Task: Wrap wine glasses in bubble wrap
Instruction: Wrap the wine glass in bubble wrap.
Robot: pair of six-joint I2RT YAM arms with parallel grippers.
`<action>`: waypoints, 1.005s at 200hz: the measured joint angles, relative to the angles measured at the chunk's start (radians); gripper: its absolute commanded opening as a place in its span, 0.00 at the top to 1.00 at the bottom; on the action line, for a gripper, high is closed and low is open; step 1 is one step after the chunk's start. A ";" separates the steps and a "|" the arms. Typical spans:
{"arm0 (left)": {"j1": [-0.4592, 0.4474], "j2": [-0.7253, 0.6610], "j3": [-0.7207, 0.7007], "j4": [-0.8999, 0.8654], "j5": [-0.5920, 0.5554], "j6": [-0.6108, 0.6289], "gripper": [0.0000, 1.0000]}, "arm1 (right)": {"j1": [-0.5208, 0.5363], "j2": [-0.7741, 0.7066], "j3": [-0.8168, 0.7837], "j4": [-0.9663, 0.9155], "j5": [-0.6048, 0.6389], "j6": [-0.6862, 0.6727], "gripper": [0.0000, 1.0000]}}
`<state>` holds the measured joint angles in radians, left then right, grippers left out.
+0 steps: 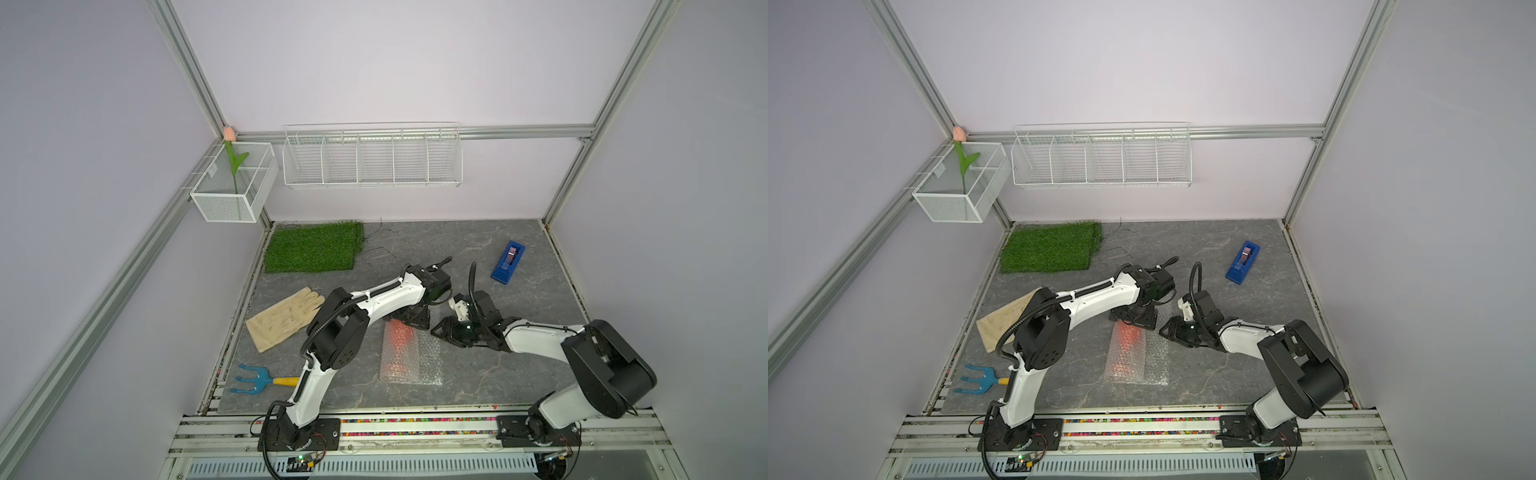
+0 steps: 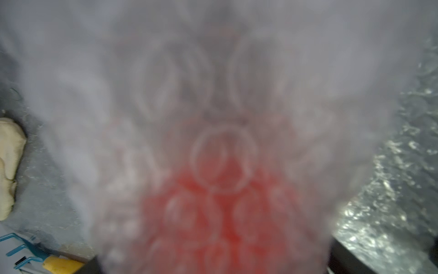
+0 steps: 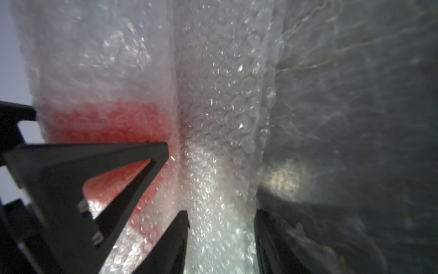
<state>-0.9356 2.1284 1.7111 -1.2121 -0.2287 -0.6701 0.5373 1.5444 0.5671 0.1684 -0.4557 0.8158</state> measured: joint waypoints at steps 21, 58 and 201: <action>0.000 -0.017 -0.025 0.028 0.029 -0.004 0.04 | 0.000 0.014 -0.007 0.044 -0.017 0.024 0.50; 0.002 -0.055 -0.082 0.093 0.082 -0.014 0.03 | 0.000 0.018 -0.020 0.081 -0.024 0.045 0.49; 0.026 -0.179 -0.217 0.259 0.229 -0.063 0.02 | -0.012 -0.023 -0.024 0.024 -0.051 0.050 0.42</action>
<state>-0.9096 1.9491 1.4937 -0.9527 -0.0002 -0.7326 0.5251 1.5215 0.5434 0.1925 -0.5068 0.8661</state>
